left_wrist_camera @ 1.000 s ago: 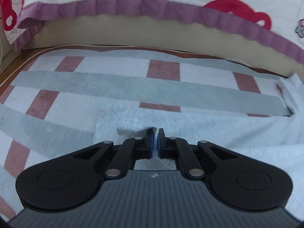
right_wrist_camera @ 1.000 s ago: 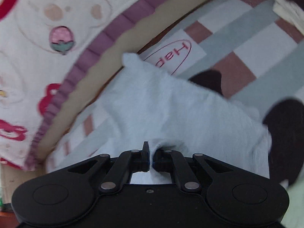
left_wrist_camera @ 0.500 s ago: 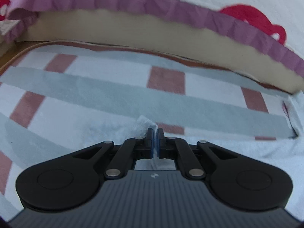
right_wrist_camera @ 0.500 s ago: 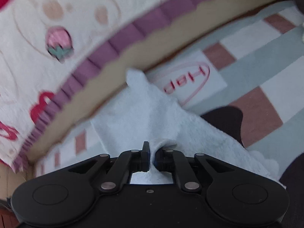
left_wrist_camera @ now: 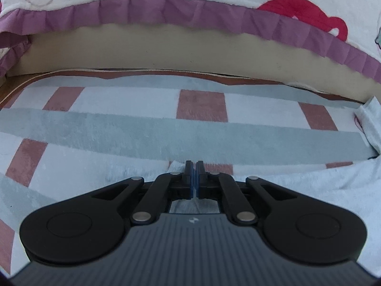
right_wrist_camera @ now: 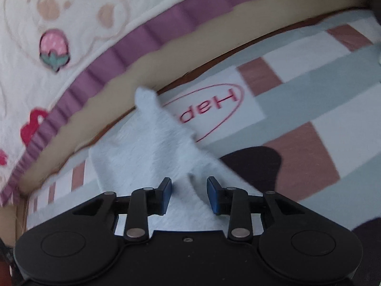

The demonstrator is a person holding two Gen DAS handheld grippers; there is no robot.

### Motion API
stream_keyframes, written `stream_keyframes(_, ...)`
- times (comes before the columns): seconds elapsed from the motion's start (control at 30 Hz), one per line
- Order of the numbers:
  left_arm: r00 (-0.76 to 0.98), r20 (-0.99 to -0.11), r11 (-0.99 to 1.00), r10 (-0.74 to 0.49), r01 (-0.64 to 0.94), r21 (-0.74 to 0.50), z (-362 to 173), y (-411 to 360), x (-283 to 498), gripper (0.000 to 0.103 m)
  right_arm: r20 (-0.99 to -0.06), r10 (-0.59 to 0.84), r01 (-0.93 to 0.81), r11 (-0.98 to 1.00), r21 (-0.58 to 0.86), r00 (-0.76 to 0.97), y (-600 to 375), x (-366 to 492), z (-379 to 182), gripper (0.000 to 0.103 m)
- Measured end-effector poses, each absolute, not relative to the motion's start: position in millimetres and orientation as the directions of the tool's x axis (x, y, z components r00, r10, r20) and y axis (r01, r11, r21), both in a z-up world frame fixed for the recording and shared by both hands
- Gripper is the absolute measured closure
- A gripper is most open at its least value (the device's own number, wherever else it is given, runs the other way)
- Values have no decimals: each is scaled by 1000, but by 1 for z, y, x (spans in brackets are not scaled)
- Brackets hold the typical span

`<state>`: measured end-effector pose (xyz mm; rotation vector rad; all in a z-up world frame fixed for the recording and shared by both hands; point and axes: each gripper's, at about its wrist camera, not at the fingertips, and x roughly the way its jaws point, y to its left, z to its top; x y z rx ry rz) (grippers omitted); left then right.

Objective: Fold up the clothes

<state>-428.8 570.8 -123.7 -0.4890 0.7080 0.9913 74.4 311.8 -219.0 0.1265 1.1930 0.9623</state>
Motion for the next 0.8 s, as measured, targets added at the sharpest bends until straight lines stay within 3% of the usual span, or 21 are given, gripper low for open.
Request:
stream_keyframes(0.23,375,-735,435,565,-892,-121,-121,575,-440,101,-660,743,-509,614,604,112,271,49,-196,57)
stream_keyframes(0.37,430,-743,427,513,-879,-214,-124,574,-444,98,-684,729,-434,606,666,-31,255,13,-206,55)
stream_keyframes(0.5,446,-744,434,498,-871,-231,-124,573,-443,98,-680,715,-326,612,720,-160,244,-19,-227,54)
stream_keyframes(0.63,463,-740,445,489,-861,-245,-123,573,-444,98,-646,723,-222,606,763,-244,241,-39,-242,40)
stream_keyframes(0.77,450,-742,464,496,-860,-212,-123,571,-442,98,-665,725,-174,642,747,-180,255,-42,-253,36)
stream_keyframes(0.8,447,-743,469,498,-860,-203,-123,570,-441,98,-661,739,-186,636,749,-131,259,-42,-249,40)
